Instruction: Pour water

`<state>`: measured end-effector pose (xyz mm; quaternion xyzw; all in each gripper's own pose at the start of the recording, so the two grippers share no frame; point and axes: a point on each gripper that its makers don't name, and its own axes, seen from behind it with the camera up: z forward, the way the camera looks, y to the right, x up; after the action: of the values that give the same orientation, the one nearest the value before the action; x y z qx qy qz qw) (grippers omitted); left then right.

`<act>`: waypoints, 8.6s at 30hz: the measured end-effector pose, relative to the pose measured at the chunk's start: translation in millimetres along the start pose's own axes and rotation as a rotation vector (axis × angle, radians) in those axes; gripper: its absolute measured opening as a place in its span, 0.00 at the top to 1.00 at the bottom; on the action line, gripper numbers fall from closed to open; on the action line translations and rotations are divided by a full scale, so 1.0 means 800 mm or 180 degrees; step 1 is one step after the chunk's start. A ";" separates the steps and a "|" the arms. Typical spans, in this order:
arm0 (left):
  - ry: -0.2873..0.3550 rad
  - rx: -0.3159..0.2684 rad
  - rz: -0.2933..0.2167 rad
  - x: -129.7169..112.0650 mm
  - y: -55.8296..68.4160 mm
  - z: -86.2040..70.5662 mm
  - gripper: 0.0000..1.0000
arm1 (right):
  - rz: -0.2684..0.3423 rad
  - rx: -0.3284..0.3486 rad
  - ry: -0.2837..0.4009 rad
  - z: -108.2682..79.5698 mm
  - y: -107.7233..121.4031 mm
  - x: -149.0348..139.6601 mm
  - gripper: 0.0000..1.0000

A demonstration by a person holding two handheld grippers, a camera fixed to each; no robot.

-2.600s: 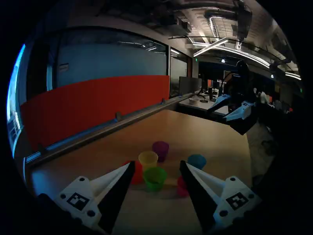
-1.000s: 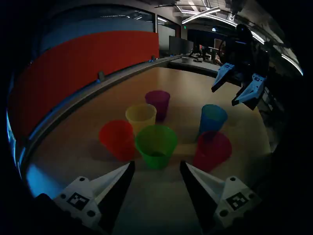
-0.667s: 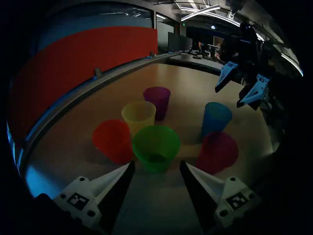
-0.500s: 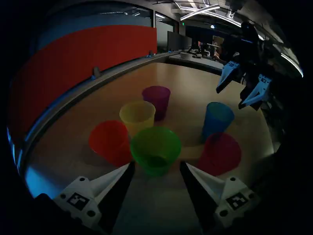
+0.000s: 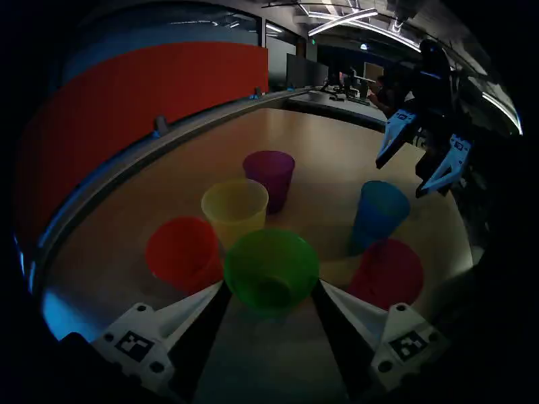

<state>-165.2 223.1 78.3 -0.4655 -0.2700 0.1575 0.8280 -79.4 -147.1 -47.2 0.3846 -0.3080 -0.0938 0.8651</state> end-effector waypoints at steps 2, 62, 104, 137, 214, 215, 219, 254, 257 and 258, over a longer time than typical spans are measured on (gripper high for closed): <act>0.0003 -0.0006 0.0003 0.001 0.000 0.002 0.15 | -0.0002 0.0005 -0.0003 0.001 0.000 -0.001 0.01; 0.0076 -0.0036 -0.0010 0.012 -0.002 0.027 0.16 | -0.0294 0.0053 -0.0125 0.078 -0.003 -0.024 0.07; 0.0635 0.0289 -0.0051 0.064 0.013 -0.082 0.17 | -0.0199 -0.0095 0.0413 0.010 -0.009 0.078 0.11; 0.1210 0.0599 -0.0101 0.110 0.047 -0.204 0.16 | -0.0229 -0.0154 0.1024 -0.053 -0.042 0.170 0.11; 0.1586 0.0288 -0.0207 0.112 0.120 -0.195 0.17 | -0.1962 -0.0335 0.1348 -0.027 -0.080 0.310 0.10; 0.1588 0.0287 -0.0206 0.112 0.120 -0.194 0.17 | -0.1990 -0.0337 0.1348 -0.026 -0.082 0.312 0.11; 0.1608 0.0285 -0.0199 0.114 0.122 -0.194 0.17 | -0.2123 -0.0363 0.1351 -0.024 -0.086 0.319 0.11; 0.1751 0.0278 -0.0112 0.141 0.126 -0.196 0.17 | -0.3104 -0.0669 0.1387 -0.022 -0.093 0.365 0.11; 0.1760 0.0281 -0.0113 0.143 0.126 -0.196 0.17 | -0.3203 -0.0700 0.1369 -0.022 -0.094 0.367 0.11; 0.1763 0.0286 -0.0113 0.144 0.125 -0.196 0.17 | -0.3238 -0.0711 0.1363 -0.022 -0.094 0.368 0.11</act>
<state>19.9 226.7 -38.8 -0.4489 -0.0342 0.0215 0.8927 170.1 -305.6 25.2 0.4012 0.1105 -0.4511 0.7895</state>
